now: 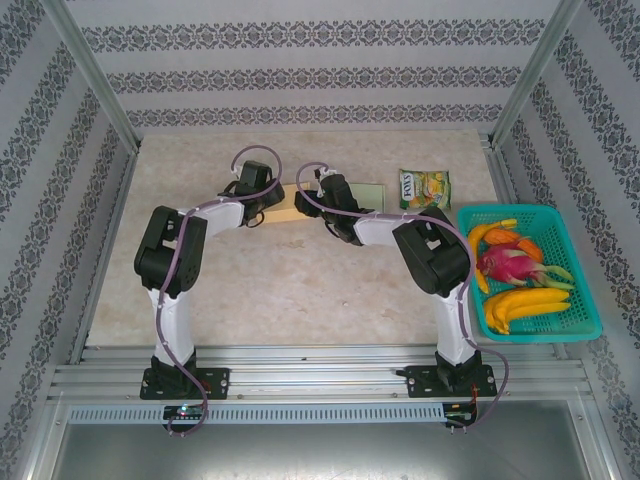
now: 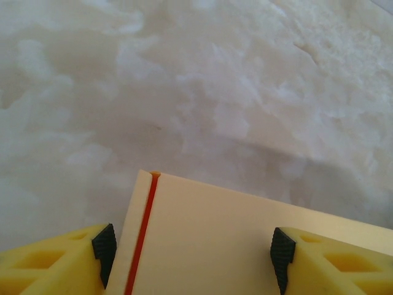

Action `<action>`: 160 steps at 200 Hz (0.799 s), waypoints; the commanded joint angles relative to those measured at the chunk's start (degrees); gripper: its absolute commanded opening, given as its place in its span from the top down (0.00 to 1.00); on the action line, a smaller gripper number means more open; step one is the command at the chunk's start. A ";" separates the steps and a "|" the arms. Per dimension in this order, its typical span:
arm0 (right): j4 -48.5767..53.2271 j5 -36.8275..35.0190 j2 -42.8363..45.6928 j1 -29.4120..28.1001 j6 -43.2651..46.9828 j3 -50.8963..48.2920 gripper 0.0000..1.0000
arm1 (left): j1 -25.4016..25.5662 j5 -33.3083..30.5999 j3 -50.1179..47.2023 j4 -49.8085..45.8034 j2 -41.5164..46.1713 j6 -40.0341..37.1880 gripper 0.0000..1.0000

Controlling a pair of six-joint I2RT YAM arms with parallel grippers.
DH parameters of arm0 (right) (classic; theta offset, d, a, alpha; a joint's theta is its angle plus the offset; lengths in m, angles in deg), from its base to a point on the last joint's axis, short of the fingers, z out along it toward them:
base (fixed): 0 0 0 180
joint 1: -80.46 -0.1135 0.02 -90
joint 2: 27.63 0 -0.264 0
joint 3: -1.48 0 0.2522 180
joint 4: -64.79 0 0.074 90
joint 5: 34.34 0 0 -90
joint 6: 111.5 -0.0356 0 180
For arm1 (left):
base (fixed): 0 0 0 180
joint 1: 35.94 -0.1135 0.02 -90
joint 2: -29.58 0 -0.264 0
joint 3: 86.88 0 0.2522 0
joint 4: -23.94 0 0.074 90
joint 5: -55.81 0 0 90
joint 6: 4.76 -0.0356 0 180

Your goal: Fold the paper box

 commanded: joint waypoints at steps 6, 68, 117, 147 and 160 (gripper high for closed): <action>-2.27 1.88 -1.01 -0.49 0.07 1.26 0.51 | 0.17 2.95 1.53 2.61 -1.75 -1.18 0.26; -2.02 0.73 2.66 0.88 -0.19 -2.30 0.46 | -0.60 1.16 0.45 2.83 0.66 -3.23 0.13; -1.79 0.16 8.55 1.88 0.31 -7.76 0.45 | -1.29 -1.88 -2.03 1.31 5.55 -3.30 0.06; -1.01 -0.49 15.41 1.73 1.83 -13.29 0.45 | -1.29 -3.69 -7.52 3.25 12.96 -4.10 0.03; -0.61 -0.92 18.88 1.70 2.50 -16.20 0.43 | -1.26 -4.93 -10.20 3.84 16.60 -4.61 0.03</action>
